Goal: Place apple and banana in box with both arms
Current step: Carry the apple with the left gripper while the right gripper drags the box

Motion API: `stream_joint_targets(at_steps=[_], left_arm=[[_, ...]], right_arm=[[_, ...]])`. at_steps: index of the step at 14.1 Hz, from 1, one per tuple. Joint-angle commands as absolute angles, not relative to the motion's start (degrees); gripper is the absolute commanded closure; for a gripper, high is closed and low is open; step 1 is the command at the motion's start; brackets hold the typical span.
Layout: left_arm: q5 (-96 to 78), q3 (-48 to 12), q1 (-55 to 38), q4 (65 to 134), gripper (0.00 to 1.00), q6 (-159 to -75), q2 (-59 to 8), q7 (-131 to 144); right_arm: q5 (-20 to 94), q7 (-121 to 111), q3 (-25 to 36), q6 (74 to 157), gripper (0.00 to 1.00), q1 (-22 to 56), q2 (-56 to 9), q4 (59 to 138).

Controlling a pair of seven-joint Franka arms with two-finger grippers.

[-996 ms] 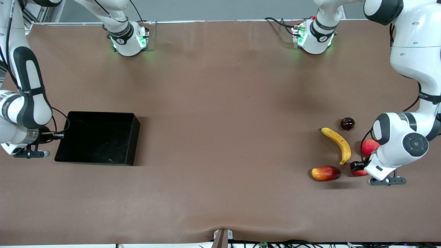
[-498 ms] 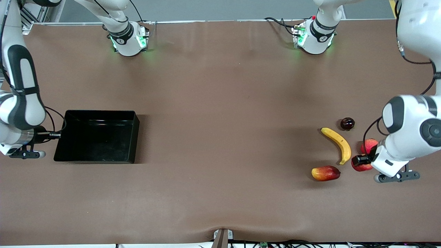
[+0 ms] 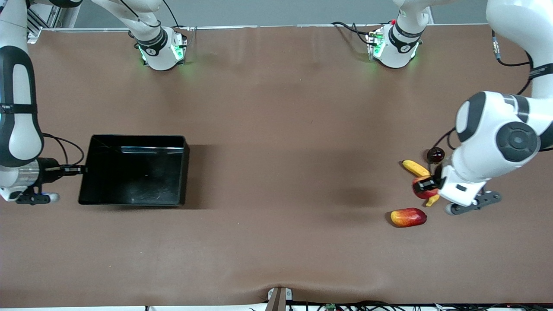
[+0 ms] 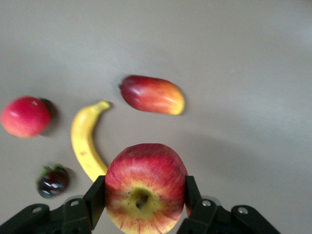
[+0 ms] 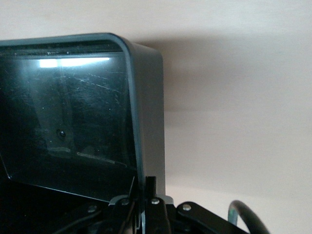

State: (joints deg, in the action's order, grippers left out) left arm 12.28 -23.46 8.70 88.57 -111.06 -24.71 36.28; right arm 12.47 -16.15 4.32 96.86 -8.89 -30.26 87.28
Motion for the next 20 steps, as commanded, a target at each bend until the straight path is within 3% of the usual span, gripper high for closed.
stream_joint_targets(at_steps=[1, 7, 16, 20], left_arm=[[11.8, -28.4, 9.0, 89.7, 1.00, -110.1, -22.6, 45.0], [12.2, -38.1, 7.2, 89.8, 1.00, -110.2, -23.3, 59.8], [13.9, -37.9, -4.1, 89.6, 1.00, -115.5, -28.0, 74.5], [22.1, -37.8, -6.7, 89.6, 1.00, -117.3, -34.3, 81.1]], right_arm=[[17.5, -7.7, 4.2, 94.0, 1.00, -3.2, -29.2, 86.9], [27.8, 5.2, 4.0, 97.0, 1.00, 10.7, -29.4, 86.8], [30.2, 21.1, 4.0, 117.2, 1.00, 30.0, -35.7, 86.9], [30.1, 20.7, 4.0, 118.8, 1.00, 32.9, -37.6, 86.7]])
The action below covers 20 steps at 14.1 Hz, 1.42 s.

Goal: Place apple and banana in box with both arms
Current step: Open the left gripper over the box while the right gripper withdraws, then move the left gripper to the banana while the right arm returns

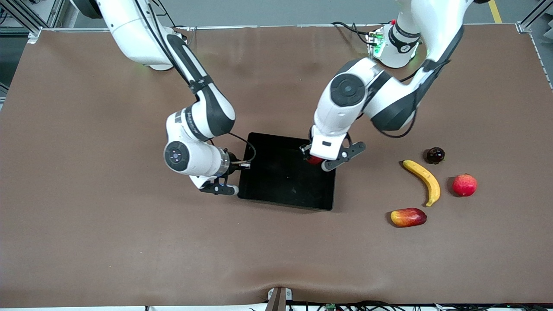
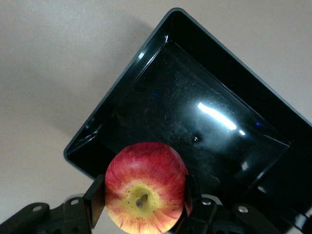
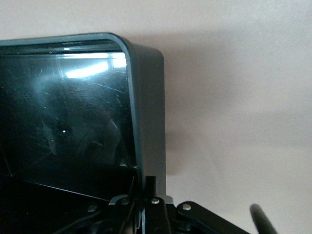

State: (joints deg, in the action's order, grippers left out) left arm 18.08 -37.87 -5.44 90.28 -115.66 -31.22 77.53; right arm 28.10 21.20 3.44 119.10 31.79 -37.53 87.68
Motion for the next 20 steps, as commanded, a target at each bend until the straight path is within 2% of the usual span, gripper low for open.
stream_joint_targets(at_steps=[1, 2, 3, 4, 9, 10, 13, 15, 16, 20], left_arm=[[24.9, -37.6, -6.9, 89.6, 1.00, -117.5, -36.1, 82.0], [27.0, -37.6, -6.9, 89.6, 1.00, -117.6, -37.7, 82.5], [27.9, -37.6, -6.9, 89.6, 1.00, -117.6, -39.4, 82.6], [27.9, -37.6, -6.9, 89.6, 1.00, -117.9, -40.9, 82.7], [28.0, -37.5, -6.9, 91.2, 1.00, -117.9, -42.5, 82.4], [28.0, -37.4, -6.9, 91.3, 0.91, -117.9, -43.0, 82.5], [28.0, -36.7, -6.9, 91.6, 0.52, -117.8, -43.7, 82.4], [28.1, -36.7, -6.9, 91.4, 0.08, -117.8, -43.6, 82.1], [28.3, -36.7, -6.9, 91.1, 0.00, -117.8, -43.2, 82.0], [28.2, -37.1, -5.6, 89.3, 0.00, -114.8, -36.2, 80.1]], right_arm=[[30.1, 21.0, 4.0, 120.3, 1.00, 33.6, -38.3, 86.7], [30.5, 21.2, 4.0, 122.6, 0.69, 33.8, -38.8, 86.7], [31.3, 21.1, 4.0, 124.2, 0.24, 33.8, -39.2, 86.7], [31.2, 20.1, 4.0, 124.5, 0.00, 33.8, -39.1, 86.7], [30.4, 20.0, 4.5, 119.0, 0.00, 32.1, -38.0, 81.7], [30.3, 20.0, 4.6, 117.1, 0.00, 30.3, -37.6, 80.1], [26.5, 20.3, 5.4, 110.3, 0.00, 26.5, -37.2, 74.5], [20.3, 19.9, 7.0, 110.0, 0.00, 26.1, -36.0, 73.0], [17.7, 19.9, 7.5, 109.8, 0.00, 25.7, -34.3, 72.7], [13.0, 19.7, 7.9, 102.9, 0.00, 21.2, -31.2, 69.7]])
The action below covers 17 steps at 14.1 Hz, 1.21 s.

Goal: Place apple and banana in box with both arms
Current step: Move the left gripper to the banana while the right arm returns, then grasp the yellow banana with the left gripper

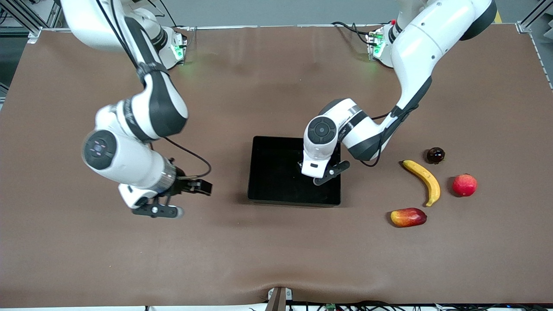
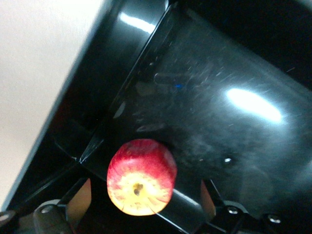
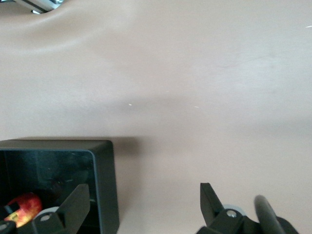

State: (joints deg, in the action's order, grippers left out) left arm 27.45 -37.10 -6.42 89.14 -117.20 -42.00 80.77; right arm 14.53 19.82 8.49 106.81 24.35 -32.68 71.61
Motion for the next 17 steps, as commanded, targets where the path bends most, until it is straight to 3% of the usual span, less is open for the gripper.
stream_joint_targets(at_steps=[1, 4, 8, 14, 17], left_arm=[[27.6, -37.0, -4.4, 88.7, 0.00, -113.1, -34.5, 76.8], [27.4, -37.4, 2.3, 87.4, 0.00, -110.3, -32.3, 65.4], [27.8, -37.4, 14.9, 90.7, 0.00, -109.8, -31.4, 48.3], [34.1, -37.1, 30.8, 101.1, 0.00, -121.6, -35.6, 31.7], [36.0, -37.0, 32.6, 102.9, 0.00, -122.7, -37.2, 28.8]], right_arm=[[13.1, 19.7, 7.9, 100.7, 0.00, 19.3, -30.9, 68.6], [12.9, 17.2, 7.7, 97.6, 0.00, 13.7, -25.4, 69.7], [12.8, 8.6, 7.8, 89.6, 0.00, 5.6, -19.5, 72.8], [3.4, -0.2, 7.7, 87.4, 0.00, -0.8, -6.6, 81.2], [3.3, -3.9, 7.7, 86.8, 0.00, -1.8, 1.2, 85.2]])
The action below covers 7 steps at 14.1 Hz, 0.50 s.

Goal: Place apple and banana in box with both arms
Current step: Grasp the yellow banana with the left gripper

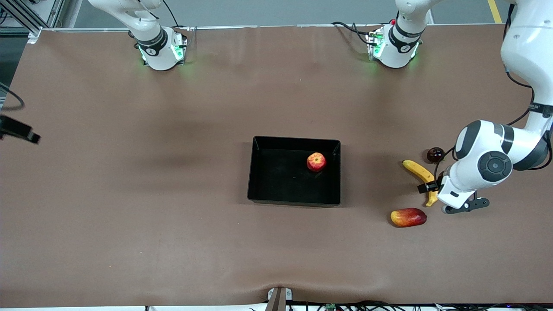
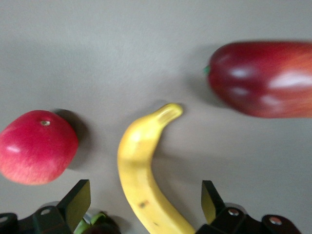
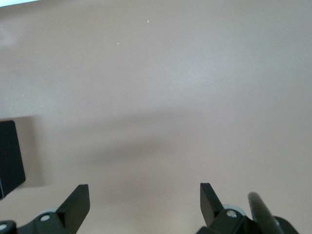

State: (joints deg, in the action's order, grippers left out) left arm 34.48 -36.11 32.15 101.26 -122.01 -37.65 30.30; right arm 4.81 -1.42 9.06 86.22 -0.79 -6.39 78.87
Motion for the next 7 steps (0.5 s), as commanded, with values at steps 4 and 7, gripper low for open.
stream_joint_targets(at_steps=[4, 7], left_arm=[[36.0, -36.8, 34.5, 103.6, 0.16, -122.8, -39.2, 25.9], [36.0, -36.7, 34.7, 103.8, 0.47, -122.8, -40.2, 25.9]], right_arm=[[2.0, -5.5, 7.7, 88.8, 0.00, -1.8, 4.7, 92.2], [2.0, -6.6, 7.6, 88.1, 0.00, -1.8, 4.8, 93.3]])
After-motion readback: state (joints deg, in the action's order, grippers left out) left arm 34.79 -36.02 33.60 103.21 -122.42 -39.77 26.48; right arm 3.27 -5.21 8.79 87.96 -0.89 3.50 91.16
